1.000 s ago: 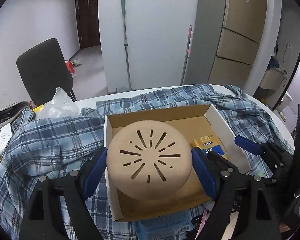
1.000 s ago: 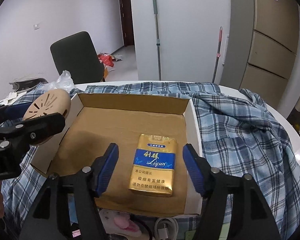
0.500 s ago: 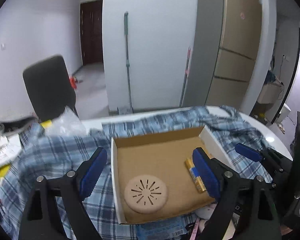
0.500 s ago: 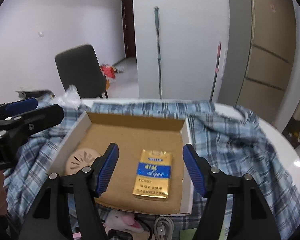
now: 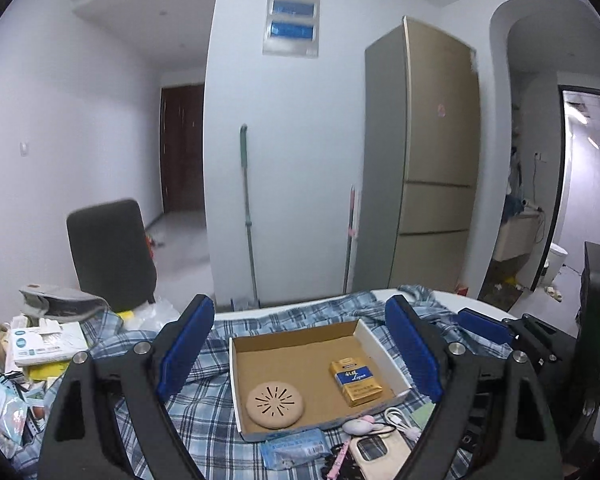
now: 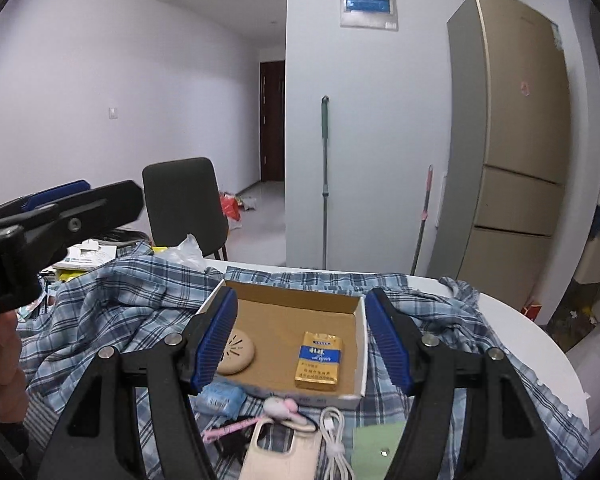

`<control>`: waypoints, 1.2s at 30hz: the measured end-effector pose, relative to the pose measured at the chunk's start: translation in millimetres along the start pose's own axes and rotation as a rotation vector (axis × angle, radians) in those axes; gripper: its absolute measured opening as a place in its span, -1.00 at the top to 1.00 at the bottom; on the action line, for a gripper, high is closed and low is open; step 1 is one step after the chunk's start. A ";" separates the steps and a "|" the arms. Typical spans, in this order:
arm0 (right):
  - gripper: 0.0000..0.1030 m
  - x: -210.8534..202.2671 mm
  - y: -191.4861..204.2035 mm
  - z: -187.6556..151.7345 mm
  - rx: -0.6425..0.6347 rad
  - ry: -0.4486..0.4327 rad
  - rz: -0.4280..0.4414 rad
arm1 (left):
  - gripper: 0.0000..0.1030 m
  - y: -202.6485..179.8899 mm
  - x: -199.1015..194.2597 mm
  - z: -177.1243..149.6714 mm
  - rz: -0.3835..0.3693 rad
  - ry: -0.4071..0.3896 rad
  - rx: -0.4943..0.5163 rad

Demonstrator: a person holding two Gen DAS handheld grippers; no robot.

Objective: Organize soft objects
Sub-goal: 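Lower the right gripper onto the cream phone case and close it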

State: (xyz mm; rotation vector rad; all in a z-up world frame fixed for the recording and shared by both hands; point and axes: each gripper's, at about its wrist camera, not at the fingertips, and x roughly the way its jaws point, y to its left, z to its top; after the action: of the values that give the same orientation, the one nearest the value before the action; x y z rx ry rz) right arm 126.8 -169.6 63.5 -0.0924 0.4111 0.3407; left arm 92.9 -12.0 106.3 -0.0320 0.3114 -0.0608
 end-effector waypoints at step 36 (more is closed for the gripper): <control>-0.44 29.1 -16.2 -113.2 0.129 0.333 0.036 | -1.00 6.3 2.3 -135.3 0.043 -0.001 -0.014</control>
State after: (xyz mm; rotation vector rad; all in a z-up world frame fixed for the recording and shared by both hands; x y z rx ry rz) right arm 114.9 -193.7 -51.4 -0.0149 0.7639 0.3343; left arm 53.8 -8.9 -23.3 -0.0395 0.3112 -0.0157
